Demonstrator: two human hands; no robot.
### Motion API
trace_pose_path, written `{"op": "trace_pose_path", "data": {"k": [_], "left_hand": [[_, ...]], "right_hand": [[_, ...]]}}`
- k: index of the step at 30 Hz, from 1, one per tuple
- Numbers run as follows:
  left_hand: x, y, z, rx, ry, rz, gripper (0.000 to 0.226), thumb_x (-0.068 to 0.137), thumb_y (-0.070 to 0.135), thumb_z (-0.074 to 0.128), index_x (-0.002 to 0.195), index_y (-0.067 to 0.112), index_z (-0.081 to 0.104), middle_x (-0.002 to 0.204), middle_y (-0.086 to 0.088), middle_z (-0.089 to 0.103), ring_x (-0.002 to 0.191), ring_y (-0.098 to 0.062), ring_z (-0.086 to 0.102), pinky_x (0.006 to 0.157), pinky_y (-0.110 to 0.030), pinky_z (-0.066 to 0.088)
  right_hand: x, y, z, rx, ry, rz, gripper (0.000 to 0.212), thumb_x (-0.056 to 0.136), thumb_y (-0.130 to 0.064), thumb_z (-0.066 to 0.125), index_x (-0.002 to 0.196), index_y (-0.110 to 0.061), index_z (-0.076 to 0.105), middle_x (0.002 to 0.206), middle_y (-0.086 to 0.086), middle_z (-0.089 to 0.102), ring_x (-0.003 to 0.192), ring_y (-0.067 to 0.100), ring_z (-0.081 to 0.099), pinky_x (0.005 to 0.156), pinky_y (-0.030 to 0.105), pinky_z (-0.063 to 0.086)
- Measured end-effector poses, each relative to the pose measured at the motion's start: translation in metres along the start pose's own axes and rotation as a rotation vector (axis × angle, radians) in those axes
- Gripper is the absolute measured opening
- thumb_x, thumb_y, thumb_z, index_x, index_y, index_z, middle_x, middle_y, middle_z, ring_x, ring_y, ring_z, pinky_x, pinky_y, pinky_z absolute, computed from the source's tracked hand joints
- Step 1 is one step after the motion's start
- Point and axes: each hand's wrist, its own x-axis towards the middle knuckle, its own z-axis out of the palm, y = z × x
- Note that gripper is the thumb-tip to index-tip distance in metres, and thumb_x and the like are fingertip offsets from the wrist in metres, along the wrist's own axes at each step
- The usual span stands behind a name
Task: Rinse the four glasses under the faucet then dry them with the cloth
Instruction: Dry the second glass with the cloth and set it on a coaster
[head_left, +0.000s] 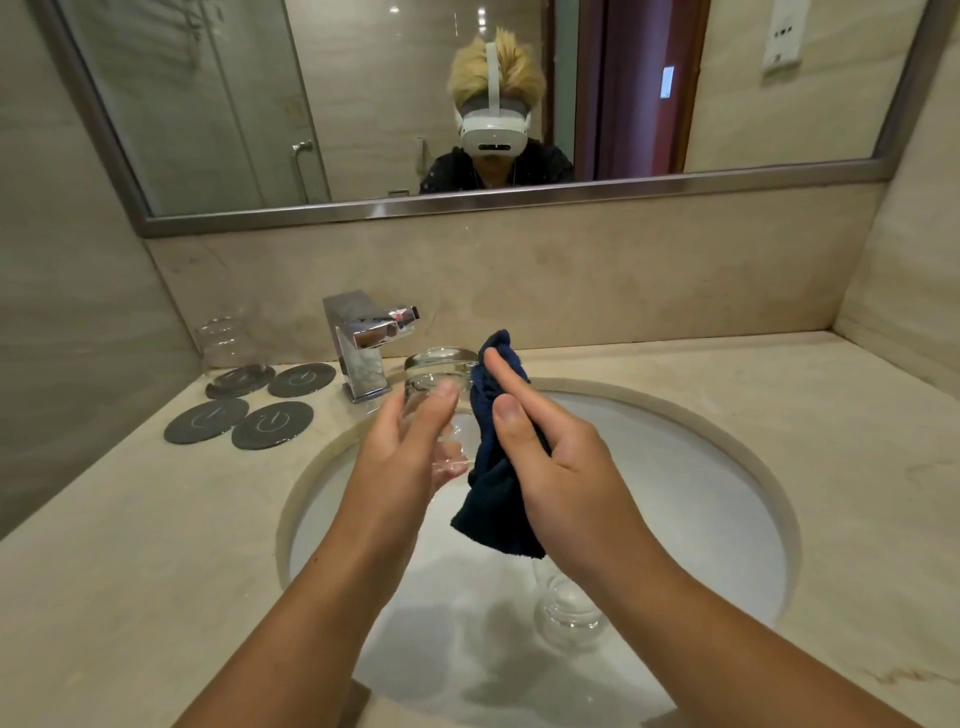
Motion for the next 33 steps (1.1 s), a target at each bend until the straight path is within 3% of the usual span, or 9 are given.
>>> {"op": "trace_pose_path", "data": {"k": [2,8,12,15,21,27,28,31,33], "left_hand": [[-0.001,0.001,0.000,-0.018,-0.028,-0.006,0.054,0.081,0.060,0.070,0.122,0.025,0.073,0.117,-0.008,0.072,0.099,-0.030,0.070,0.085,-0.031,0.063],[-0.003,0.002,0.002,-0.099,-0.080,-0.012,0.056,0.078,0.058,0.071,0.118,0.019,0.069,0.103,-0.006,0.063,0.085,-0.016,0.064,0.072,-0.022,0.058],[0.001,-0.003,0.001,0.004,-0.031,0.022,0.091,0.064,0.084,0.064,0.133,0.026,0.056,0.110,-0.004,0.069,0.097,-0.018,0.068,0.088,-0.037,0.059],[0.001,-0.004,0.002,0.124,0.016,0.023,0.086,0.059,0.094,0.052,0.121,0.033,0.053,0.109,0.001,0.065,0.096,-0.016,0.066,0.085,-0.038,0.055],[0.000,0.002,0.001,-0.014,0.028,0.010,0.083,0.071,0.084,0.070,0.121,0.018,0.062,0.102,-0.006,0.068,0.077,-0.015,0.065,0.081,-0.031,0.055],[-0.002,0.009,0.001,-0.196,-0.034,-0.013,0.072,0.077,0.065,0.059,0.127,0.013,0.067,0.105,-0.014,0.074,0.088,-0.023,0.069,0.083,-0.030,0.062],[-0.001,0.009,0.001,-0.160,-0.033,-0.013,0.070,0.080,0.066,0.056,0.126,0.016,0.068,0.111,-0.015,0.076,0.093,-0.023,0.070,0.088,-0.033,0.062],[0.001,0.005,0.000,0.021,0.006,0.028,0.063,0.081,0.073,0.047,0.118,0.028,0.072,0.120,-0.011,0.073,0.099,-0.018,0.068,0.092,-0.036,0.058],[0.002,0.003,-0.003,0.058,0.023,0.087,0.058,0.083,0.070,0.050,0.120,0.031,0.070,0.114,-0.009,0.072,0.091,-0.018,0.068,0.089,-0.034,0.058]], "right_hand": [[0.002,0.001,-0.002,0.008,0.004,0.008,0.037,0.112,-0.031,0.050,0.143,-0.051,0.057,0.141,-0.034,0.059,0.133,-0.021,0.047,0.107,0.005,0.037],[0.008,0.004,-0.006,0.103,0.036,0.093,0.037,0.112,-0.037,0.046,0.146,-0.043,0.060,0.142,-0.028,0.063,0.132,-0.012,0.054,0.115,0.020,0.042],[0.006,0.001,-0.005,0.158,0.059,0.111,0.036,0.111,-0.038,0.049,0.145,-0.042,0.061,0.139,-0.025,0.067,0.130,-0.007,0.059,0.113,0.023,0.046],[0.005,0.000,-0.006,0.123,0.075,0.091,0.035,0.110,-0.039,0.050,0.143,-0.047,0.059,0.143,-0.026,0.063,0.133,-0.010,0.055,0.116,0.023,0.043],[0.002,0.000,-0.006,0.043,0.051,0.031,0.037,0.110,-0.039,0.050,0.144,-0.053,0.056,0.143,-0.031,0.060,0.131,-0.019,0.050,0.105,0.006,0.041],[0.005,0.002,-0.007,0.140,0.053,0.089,0.040,0.111,-0.043,0.049,0.150,-0.046,0.055,0.148,-0.024,0.060,0.134,-0.005,0.056,0.111,0.024,0.048],[0.005,0.002,-0.006,0.147,0.061,0.099,0.040,0.110,-0.043,0.049,0.150,-0.047,0.054,0.148,-0.024,0.060,0.132,-0.003,0.059,0.107,0.026,0.052],[0.003,-0.001,-0.007,0.146,0.082,0.123,0.042,0.109,-0.043,0.051,0.150,-0.049,0.053,0.146,-0.024,0.061,0.114,-0.004,0.068,0.070,0.024,0.062],[0.003,-0.001,-0.008,0.120,0.101,0.113,0.042,0.109,-0.043,0.051,0.150,-0.051,0.053,0.147,-0.024,0.061,0.120,-0.001,0.066,0.076,0.029,0.063]]}}
